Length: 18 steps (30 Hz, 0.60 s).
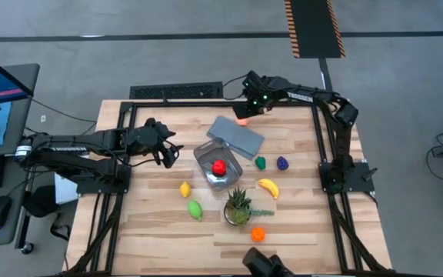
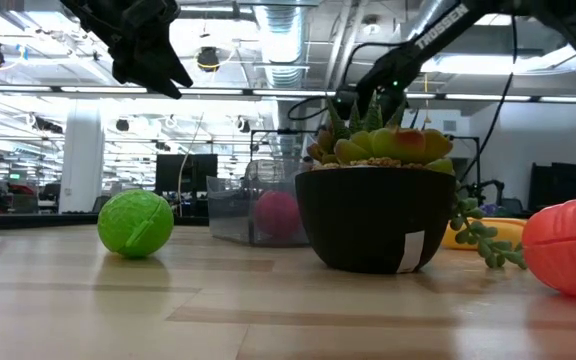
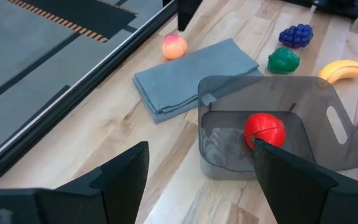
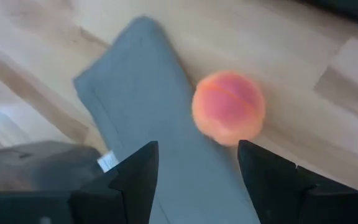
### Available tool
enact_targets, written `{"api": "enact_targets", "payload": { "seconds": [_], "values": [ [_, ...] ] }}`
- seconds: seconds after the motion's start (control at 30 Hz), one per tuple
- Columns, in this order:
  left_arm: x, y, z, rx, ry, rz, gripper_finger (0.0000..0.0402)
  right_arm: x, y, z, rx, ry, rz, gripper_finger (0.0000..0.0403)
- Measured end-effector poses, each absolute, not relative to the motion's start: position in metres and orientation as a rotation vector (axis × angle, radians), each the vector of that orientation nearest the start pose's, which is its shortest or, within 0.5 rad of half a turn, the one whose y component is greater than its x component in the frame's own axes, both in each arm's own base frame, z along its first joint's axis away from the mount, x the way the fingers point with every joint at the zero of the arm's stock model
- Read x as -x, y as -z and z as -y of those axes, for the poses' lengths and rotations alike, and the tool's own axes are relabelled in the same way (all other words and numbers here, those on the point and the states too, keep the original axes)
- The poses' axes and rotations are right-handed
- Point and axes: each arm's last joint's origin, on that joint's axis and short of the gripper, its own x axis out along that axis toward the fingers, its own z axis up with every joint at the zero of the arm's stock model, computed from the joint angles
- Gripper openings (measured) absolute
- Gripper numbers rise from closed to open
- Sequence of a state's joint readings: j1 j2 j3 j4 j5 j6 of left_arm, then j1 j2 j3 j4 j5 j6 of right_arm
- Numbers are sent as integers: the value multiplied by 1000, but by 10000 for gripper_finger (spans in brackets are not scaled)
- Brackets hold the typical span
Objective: Pick and placing Produce into tupperware
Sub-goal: Put the pink peach into the black bin
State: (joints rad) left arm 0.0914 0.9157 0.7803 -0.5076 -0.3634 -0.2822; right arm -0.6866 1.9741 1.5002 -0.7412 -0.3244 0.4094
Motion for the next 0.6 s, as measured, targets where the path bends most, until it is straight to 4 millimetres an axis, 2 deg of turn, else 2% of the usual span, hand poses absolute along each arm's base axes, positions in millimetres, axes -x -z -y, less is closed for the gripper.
{"api": "enact_targets", "payload": {
  "seconds": [0.23,0.4,0.6],
  "values": [
    [-184,-282,-27,205,-523,-578,273,-338,-210,252,-838,552,-985,242],
    [-184,-281,-26,217,-523,-580,273,-342,-210,259,-798,554,-1024,245],
    [-184,-282,-26,213,-521,-580,273,-349,-224,259,-714,497,-1023,267]
  ]
}}
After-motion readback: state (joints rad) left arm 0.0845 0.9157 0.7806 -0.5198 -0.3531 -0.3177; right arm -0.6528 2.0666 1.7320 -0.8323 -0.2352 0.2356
